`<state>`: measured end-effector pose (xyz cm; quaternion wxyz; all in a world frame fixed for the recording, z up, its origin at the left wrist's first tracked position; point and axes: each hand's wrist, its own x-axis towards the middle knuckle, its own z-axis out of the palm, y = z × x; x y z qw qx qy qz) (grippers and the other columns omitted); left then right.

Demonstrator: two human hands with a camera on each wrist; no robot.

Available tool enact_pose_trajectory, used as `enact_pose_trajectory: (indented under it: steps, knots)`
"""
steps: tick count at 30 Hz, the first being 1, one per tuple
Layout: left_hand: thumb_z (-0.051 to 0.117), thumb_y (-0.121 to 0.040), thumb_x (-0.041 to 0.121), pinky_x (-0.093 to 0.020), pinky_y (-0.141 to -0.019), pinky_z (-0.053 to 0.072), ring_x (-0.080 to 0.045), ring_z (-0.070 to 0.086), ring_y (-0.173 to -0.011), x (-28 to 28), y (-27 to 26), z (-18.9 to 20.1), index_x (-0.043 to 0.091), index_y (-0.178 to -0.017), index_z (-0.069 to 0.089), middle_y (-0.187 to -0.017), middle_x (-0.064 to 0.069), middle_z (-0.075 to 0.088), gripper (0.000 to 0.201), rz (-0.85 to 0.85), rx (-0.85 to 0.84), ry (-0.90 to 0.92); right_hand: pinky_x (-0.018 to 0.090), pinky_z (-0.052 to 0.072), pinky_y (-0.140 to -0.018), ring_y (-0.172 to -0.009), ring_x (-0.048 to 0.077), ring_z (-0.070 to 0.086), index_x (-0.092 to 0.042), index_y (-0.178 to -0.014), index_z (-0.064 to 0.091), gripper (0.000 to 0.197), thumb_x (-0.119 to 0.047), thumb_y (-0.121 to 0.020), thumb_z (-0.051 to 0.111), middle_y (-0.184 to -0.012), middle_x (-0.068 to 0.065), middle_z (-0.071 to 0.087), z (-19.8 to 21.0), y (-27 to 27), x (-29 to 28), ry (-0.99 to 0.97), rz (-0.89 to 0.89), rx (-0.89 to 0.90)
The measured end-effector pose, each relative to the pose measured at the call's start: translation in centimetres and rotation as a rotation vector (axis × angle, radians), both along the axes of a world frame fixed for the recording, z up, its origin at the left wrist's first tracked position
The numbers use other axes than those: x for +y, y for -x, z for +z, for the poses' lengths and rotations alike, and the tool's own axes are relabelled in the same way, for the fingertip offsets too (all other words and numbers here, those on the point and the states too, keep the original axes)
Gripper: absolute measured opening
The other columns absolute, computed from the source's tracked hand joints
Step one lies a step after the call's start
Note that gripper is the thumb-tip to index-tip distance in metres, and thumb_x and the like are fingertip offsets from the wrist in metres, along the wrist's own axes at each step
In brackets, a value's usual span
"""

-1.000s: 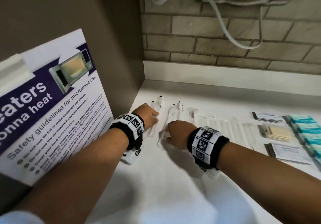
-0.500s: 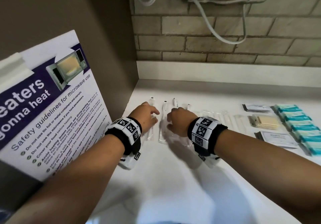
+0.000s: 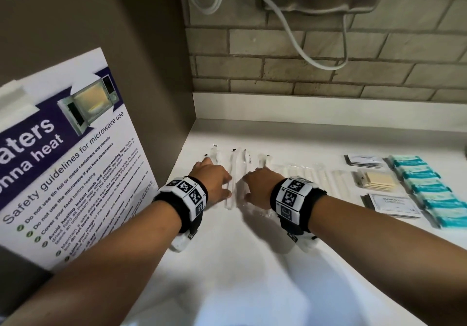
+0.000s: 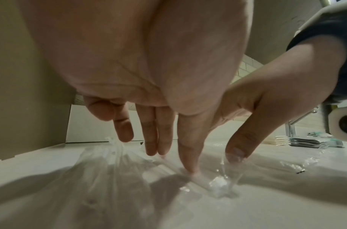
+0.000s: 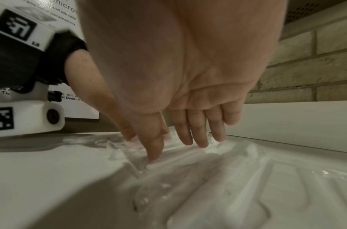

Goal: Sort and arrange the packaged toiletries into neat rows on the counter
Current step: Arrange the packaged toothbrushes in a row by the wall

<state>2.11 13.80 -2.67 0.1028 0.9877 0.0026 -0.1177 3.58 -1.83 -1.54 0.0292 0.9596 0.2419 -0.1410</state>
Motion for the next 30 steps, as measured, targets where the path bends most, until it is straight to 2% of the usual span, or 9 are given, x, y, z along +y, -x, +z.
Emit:
enact_pose_trajectory:
  steps: [3, 7, 10, 13, 17, 22, 30]
  knots:
    - [0.066, -0.084, 0.04, -0.041, -0.104, 0.041, -0.032, 0.039, -0.121, -0.3, 0.3, 0.6, 0.032, -0.122, 0.062, -0.124, -0.006, 0.043, 0.039, -0.003, -0.026, 0.006, 0.036, 0.034, -0.109, -0.125, 0.024, 0.051, -0.013, -0.13, 0.055, 0.039, -0.024, -0.093, 0.051, -0.128, 0.007, 0.06, 0.0, 0.3, -0.2, 0.0, 0.015, -0.004]
    - [0.057, -0.088, 0.028, -0.037, -0.11, 0.028, -0.028, 0.031, -0.131, -0.8, 0.8, 1.0, 0.035, -0.14, 0.046, -0.137, -0.003, 0.047, 0.054, -0.088, -0.027, 0.042, 0.035, 0.035, -0.108, -0.123, 0.023, 0.053, -0.015, -0.129, 0.056, 0.039, -0.024, -0.092, 0.05, -0.127, 0.005, 0.062, 0.2, 0.7, -0.4, -0.003, 0.017, 0.011]
    - [0.056, -0.082, 0.037, -0.038, -0.109, 0.028, -0.027, 0.03, -0.129, -0.7, 0.5, 0.5, 0.039, -0.136, 0.049, -0.139, 0.001, 0.048, 0.054, -0.091, 0.011, 0.034, 0.035, 0.037, -0.106, -0.123, 0.024, 0.053, -0.015, -0.13, 0.055, 0.039, -0.027, -0.093, 0.048, -0.127, 0.005, 0.061, 0.3, 0.9, -0.6, -0.008, 0.01, 0.003]
    - [0.057, -0.08, 0.043, -0.037, -0.107, 0.027, -0.023, 0.031, -0.129, -0.7, 0.4, 0.3, 0.036, -0.133, 0.053, -0.139, 0.008, 0.05, 0.054, -0.127, 0.025, -0.004, 0.034, 0.037, -0.105, -0.121, 0.023, 0.055, -0.014, -0.128, 0.056, 0.037, -0.025, -0.093, 0.048, -0.125, 0.006, 0.062, 0.4, 1.1, -0.8, -0.027, 0.0, 0.003]
    - [0.059, -0.073, 0.049, -0.037, -0.105, 0.027, -0.022, 0.033, -0.127, -0.5, 0.3, 0.0, 0.038, -0.132, 0.054, -0.137, 0.007, 0.051, 0.06, -0.13, 0.011, -0.026, 0.034, 0.038, -0.105, -0.12, 0.024, 0.055, -0.013, -0.127, 0.056, 0.036, -0.024, -0.093, 0.048, -0.124, 0.006, 0.062, 0.6, 1.4, -0.9, -0.033, 0.007, 0.01]
    - [0.063, -0.076, 0.045, -0.036, -0.105, 0.023, -0.02, 0.032, -0.129, -0.6, 0.3, 0.0, 0.035, -0.133, 0.054, -0.138, 0.008, 0.052, 0.059, -0.16, -0.001, -0.033, 0.035, 0.038, -0.104, -0.119, 0.024, 0.056, -0.012, -0.124, 0.058, 0.035, -0.023, -0.093, 0.049, -0.122, 0.007, 0.063, 0.6, 1.5, -0.9, -0.026, 0.009, 0.019]
    - [0.065, -0.081, 0.042, -0.035, -0.103, 0.025, -0.02, 0.032, -0.128, -0.4, 0.4, 0.3, 0.033, -0.135, 0.052, -0.135, 0.007, 0.054, 0.056, -0.169, -0.054, -0.007, 0.034, 0.039, -0.101, -0.117, 0.025, 0.056, -0.011, -0.125, 0.058, 0.036, -0.025, -0.093, 0.049, -0.121, 0.008, 0.063, 0.5, 1.2, -0.7, -0.022, 0.016, 0.017]
